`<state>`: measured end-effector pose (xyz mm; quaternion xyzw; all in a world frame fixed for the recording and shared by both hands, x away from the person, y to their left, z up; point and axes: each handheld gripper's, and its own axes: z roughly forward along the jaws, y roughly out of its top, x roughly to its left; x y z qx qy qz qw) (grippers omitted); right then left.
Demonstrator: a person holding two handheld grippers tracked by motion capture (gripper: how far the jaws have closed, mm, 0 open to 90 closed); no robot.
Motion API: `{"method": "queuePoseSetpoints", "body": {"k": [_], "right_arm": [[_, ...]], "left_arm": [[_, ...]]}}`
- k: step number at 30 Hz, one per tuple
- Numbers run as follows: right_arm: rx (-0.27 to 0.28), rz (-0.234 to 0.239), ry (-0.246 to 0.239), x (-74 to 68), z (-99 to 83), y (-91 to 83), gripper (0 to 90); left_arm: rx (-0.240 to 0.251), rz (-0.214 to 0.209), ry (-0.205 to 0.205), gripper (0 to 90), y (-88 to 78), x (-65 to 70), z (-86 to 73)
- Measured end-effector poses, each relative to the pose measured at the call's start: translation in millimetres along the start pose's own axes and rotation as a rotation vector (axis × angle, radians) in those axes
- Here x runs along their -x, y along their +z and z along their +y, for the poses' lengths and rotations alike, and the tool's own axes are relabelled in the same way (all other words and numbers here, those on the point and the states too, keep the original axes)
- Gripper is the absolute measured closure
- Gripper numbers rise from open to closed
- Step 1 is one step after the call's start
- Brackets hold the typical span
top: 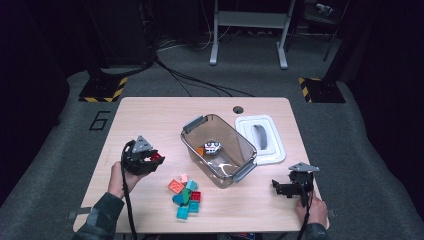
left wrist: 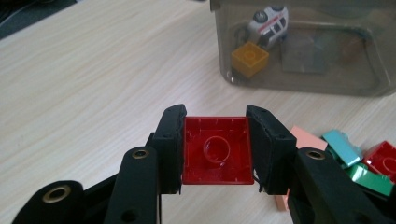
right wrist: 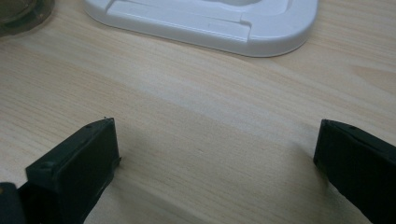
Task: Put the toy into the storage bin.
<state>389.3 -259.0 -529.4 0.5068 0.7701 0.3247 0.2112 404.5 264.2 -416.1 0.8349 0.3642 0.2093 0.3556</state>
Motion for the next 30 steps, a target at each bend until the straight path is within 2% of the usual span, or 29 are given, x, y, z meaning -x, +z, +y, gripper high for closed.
{"method": "queuePoseSetpoints", "body": {"k": [2,6,10,19,22,24,27,30], "right_arm": [[0.002,0.001,0.008,-0.6,0.1,0.2,0.0],[0.001,0.0,0.003,-0.3,0.1,0.1,0.0],[0.0,0.0,0.001,-0.1,0.0,0.0,0.0],[0.0,0.0,0.0,0.0,0.0,0.0,0.0],[0.0,0.0,-0.001,0.1,0.0,0.0,0.0],[0.0,0.0,0.0,0.0,0.0,0.0,0.0],[0.0,0.0,0.0,0.0,0.0,0.0,0.0],[0.0,0.0,0.0,0.0,0.0,0.0,0.0]], "left_arm": [[0.006,0.006,0.014,59.3,-1.6,-1.0,9.0],[0.01,0.009,0.024,59.2,-2.2,-1.9,17.3],[0.025,0.0,0.016,59.2,-2.3,-2.9,27.8],[0.039,-0.003,0.05,59.3,-1.4,-2.6,54.5],[0.049,-0.006,0.064,59.2,-0.7,-2.0,67.2],[0.06,-0.006,0.054,59.3,0.4,-0.5,69.8],[0.063,-0.011,0.069,59.3,3.5,0.9,80.9],[0.065,-0.012,0.07,59.2,6.2,1.6,85.4]]}}
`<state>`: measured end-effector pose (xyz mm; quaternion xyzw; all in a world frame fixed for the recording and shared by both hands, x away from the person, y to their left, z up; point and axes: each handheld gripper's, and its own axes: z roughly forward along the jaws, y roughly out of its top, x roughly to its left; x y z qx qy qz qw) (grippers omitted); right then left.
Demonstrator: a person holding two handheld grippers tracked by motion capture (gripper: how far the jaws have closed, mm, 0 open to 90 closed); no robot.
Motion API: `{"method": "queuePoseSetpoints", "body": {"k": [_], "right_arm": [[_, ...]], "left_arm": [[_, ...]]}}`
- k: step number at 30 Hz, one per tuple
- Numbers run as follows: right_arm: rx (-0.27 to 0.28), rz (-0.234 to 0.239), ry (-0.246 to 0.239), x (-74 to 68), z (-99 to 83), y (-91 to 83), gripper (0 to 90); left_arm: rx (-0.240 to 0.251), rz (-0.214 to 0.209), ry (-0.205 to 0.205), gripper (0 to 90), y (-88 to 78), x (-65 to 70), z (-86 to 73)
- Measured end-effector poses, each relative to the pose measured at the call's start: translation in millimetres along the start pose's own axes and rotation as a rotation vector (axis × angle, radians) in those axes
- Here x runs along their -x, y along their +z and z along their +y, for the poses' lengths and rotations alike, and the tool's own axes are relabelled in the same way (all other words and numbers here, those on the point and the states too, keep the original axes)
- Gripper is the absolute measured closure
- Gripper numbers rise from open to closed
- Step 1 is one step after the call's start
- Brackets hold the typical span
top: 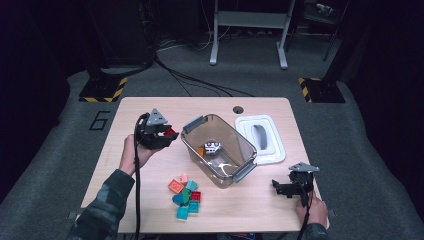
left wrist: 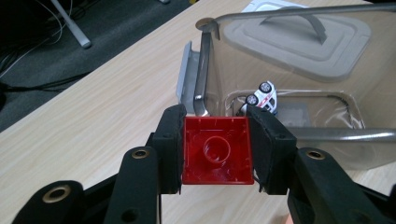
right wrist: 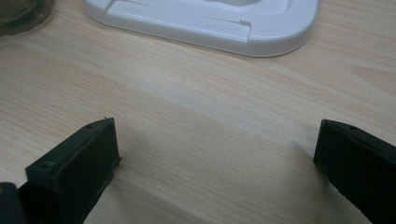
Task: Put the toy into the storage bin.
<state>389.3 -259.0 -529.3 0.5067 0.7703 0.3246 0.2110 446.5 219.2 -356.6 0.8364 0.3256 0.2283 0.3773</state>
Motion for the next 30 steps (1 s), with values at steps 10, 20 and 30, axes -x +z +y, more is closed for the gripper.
{"method": "queuePoseSetpoints", "body": {"k": [10,20,30], "right_arm": [[0.0,0.0,-0.001,0.1,0.0,0.0,0.0],[0.001,0.001,-0.004,0.4,-0.1,0.1,0.0],[0.002,0.0,-0.007,0.6,-0.1,0.2,0.0]], "left_arm": [[-0.006,-0.028,0.011,59.2,21.9,5.8,17.6],[-0.038,-0.053,0.013,59.2,45.1,10.9,21.1],[-0.084,-0.074,0.002,59.1,64.9,15.7,16.4]]}}
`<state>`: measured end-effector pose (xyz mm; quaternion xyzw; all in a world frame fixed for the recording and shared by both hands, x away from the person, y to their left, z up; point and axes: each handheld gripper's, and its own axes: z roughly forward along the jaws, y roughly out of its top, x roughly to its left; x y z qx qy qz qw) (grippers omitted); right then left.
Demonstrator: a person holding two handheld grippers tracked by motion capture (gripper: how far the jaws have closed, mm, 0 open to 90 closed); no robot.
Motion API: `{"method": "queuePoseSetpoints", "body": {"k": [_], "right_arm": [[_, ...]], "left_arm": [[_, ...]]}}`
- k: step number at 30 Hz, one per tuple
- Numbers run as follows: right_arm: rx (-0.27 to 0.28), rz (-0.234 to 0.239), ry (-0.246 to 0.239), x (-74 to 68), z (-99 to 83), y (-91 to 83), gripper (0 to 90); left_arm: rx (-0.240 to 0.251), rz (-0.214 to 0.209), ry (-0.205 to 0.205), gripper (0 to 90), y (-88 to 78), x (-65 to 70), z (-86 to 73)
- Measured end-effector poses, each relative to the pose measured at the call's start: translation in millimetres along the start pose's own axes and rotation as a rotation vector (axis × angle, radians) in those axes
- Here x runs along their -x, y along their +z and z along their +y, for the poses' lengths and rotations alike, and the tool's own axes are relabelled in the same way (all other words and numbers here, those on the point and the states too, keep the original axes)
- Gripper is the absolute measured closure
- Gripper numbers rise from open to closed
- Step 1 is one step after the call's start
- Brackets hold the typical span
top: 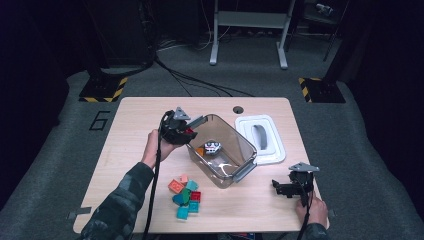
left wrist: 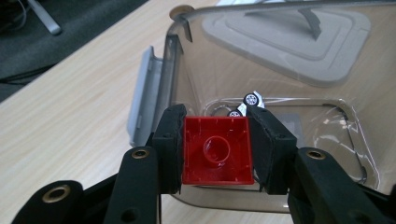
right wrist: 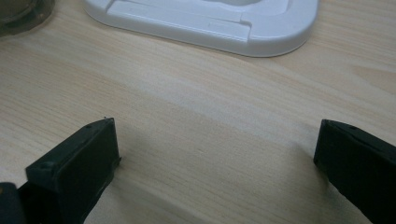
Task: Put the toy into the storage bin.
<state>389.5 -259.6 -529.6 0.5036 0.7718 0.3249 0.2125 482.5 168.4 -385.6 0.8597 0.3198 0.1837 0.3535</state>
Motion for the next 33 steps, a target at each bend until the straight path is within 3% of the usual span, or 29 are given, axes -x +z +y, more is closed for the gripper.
{"method": "queuePoseSetpoints", "body": {"k": [12,18,29,31,33], "right_arm": [[-0.001,0.0,0.004,-0.3,0.1,-0.1,0.0],[-0.001,0.0,0.0,0.0,0.0,0.0,0.0],[0.0,0.0,0.0,0.0,0.0,0.0,0.0],[-0.001,0.001,0.003,-0.2,0.1,-0.1,0.0],[-0.002,0.001,0.006,-0.5,0.1,-0.2,0.0]], "left_arm": [[-0.042,-0.011,0.042,57.8,8.2,7.4,-2.7],[-0.056,-0.021,0.036,43.3,2.2,9.2,-4.5],[-0.005,0.02,0.034,17.2,-37.3,12.7,-20.6],[0.016,0.038,0.012,15.4,-46.1,13.2,-31.0],[0.006,0.038,0.014,15.3,-49.7,12.3,-34.3]]}}
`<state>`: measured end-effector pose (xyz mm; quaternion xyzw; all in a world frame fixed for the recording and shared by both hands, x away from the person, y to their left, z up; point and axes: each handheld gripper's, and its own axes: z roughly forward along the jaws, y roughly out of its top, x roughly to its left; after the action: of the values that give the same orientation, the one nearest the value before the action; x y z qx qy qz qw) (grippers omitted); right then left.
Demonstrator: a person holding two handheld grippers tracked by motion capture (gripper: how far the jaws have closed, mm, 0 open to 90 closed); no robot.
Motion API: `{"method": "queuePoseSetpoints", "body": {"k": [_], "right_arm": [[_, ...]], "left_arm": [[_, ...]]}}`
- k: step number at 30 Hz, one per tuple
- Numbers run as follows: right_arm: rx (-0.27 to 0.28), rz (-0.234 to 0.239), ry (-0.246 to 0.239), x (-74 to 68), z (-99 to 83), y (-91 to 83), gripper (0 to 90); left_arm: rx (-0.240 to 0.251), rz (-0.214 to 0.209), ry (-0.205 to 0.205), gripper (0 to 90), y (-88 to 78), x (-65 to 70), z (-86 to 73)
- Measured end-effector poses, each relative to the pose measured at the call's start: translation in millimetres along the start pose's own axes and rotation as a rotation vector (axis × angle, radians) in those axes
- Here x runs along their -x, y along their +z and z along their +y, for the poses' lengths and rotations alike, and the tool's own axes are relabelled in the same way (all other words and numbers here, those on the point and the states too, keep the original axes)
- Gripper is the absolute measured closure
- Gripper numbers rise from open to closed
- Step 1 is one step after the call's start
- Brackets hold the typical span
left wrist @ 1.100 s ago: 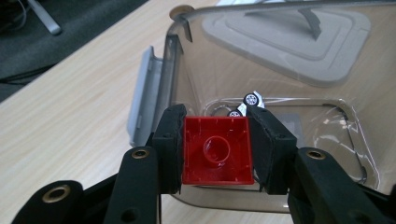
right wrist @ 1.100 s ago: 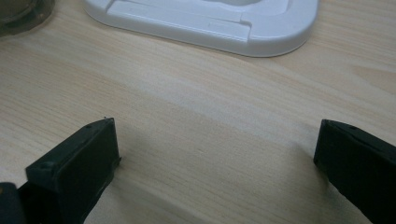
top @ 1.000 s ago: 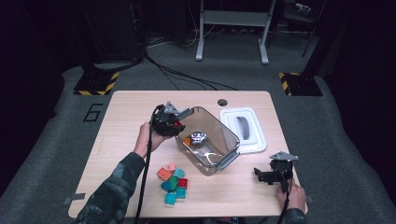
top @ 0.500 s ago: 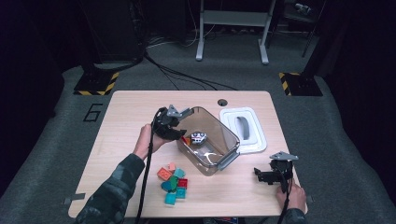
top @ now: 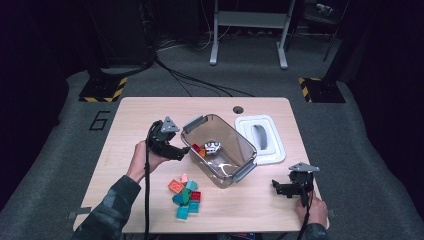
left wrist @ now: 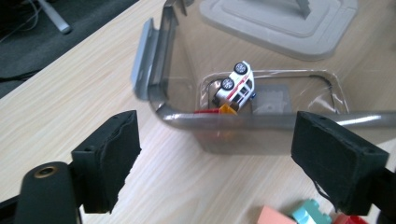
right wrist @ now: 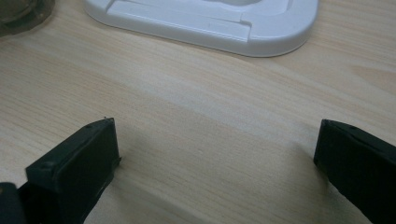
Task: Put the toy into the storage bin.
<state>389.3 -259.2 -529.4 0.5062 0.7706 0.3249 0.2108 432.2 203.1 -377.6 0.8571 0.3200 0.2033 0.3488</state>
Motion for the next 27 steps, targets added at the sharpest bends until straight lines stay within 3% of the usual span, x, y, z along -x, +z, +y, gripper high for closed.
{"method": "queuePoseSetpoints", "body": {"k": [4,12,20,27], "right_arm": [[0.002,-0.001,-0.006,0.4,-0.1,0.1,0.0],[0.0,0.0,-0.002,0.1,0.0,0.0,0.0],[0.0,0.0,0.0,0.0,0.0,0.0,0.0],[0.0,0.0,-0.002,0.1,-0.1,0.0,0.0]], "left_arm": [[0.008,0.029,-0.034,10.6,-8.3,-2.9,-19.5],[-0.025,0.027,-0.079,7.0,-7.6,-2.7,-52.6],[-0.067,0.002,-0.116,5.6,11.0,9.0,-85.1],[-0.123,-0.015,-0.108,7.0,28.4,24.7,-103.1]]}}
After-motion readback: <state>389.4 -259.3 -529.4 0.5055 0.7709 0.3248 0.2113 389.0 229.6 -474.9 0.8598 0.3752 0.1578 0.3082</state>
